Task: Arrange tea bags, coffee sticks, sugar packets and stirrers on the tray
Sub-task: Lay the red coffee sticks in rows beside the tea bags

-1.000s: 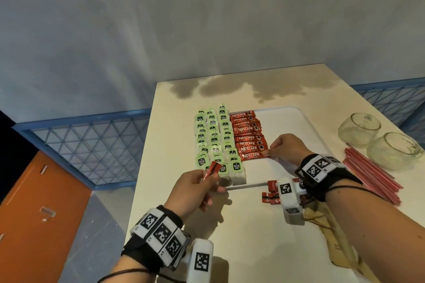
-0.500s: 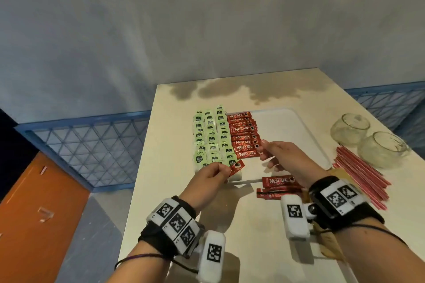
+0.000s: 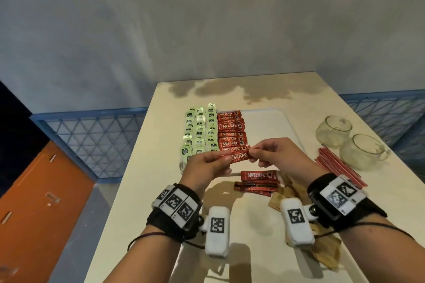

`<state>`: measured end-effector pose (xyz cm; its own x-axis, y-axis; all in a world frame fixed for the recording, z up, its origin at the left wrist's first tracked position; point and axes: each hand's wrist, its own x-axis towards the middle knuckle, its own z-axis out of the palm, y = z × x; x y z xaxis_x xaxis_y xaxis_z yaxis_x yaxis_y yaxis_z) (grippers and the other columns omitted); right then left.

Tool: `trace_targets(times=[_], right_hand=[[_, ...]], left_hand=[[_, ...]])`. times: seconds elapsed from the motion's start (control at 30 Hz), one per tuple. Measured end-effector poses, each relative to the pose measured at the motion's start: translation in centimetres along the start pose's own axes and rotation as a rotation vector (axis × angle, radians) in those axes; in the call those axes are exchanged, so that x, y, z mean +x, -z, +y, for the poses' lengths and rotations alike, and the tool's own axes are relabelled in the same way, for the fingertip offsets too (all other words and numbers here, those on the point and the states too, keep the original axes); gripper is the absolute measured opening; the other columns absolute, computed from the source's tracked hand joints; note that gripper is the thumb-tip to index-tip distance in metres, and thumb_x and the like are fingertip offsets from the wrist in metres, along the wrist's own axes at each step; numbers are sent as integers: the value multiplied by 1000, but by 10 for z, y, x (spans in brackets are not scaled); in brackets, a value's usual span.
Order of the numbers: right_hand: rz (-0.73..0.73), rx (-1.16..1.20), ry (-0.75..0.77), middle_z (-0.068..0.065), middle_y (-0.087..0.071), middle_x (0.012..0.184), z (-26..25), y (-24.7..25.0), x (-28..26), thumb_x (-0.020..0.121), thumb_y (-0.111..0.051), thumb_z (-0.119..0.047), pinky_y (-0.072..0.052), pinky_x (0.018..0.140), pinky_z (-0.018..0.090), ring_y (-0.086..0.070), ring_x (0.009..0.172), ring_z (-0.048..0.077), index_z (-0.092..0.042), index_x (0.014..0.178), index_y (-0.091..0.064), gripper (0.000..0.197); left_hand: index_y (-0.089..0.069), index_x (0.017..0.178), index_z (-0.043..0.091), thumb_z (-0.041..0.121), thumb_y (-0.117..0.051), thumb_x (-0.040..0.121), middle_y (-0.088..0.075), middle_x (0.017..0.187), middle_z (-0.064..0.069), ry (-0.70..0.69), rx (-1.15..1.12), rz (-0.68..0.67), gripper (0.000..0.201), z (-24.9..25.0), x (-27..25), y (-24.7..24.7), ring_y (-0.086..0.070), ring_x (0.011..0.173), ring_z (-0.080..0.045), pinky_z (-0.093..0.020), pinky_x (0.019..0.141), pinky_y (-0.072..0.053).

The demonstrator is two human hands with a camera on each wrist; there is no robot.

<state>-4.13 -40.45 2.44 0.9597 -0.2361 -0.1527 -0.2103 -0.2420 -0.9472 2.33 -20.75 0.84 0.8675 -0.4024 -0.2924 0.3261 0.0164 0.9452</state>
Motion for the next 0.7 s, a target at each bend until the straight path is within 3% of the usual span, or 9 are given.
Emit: trace_targets(times=[0.17,0.3,0.43,0.57,0.7], right_hand=[[-79,29,14,10,-76,89,2,12,3,93,-65,-14,-54,71,25,-62,68,11,-6,100,-74,15],[-3,-82,6,-2,-72,79,11,15,15,90,-69,-19,-49,65,24,-55,66,11,-13,96,-77,12],[98,-207,-102,-6,-67,70,32,23,35,92,-68,-19,-41,58,21,-50,60,9,-12,90,-77,11],[138,-443,-213,-2,-67,85,54,18,60,89,-70,-23,-44,68,26,-61,82,17,-17,83,-69,9],[185,-534,-266,0,-60,99,58,0,74,86,-72,-27,-47,77,31,-58,91,18,-17,98,-58,21]], left_hand=[[-77,87,13,-1,-71,84,-74,81,-4,-80,105,29,15,7,-2,-6,-68,69,-14,-27,71,-59],[-76,95,10,1,-68,87,-73,87,-7,-45,168,-12,14,15,1,-2,-65,75,-17,-30,77,-60],[-72,105,6,9,-61,95,-71,88,-8,-11,164,43,15,20,4,13,-64,69,-17,-25,62,-58],[-72,104,8,11,-59,96,-72,86,-4,-2,188,48,16,17,8,23,-61,72,-18,-25,65,-55],[-72,104,9,12,-59,96,-72,89,-5,26,214,26,16,12,15,29,-63,70,-16,-23,64,-54]])
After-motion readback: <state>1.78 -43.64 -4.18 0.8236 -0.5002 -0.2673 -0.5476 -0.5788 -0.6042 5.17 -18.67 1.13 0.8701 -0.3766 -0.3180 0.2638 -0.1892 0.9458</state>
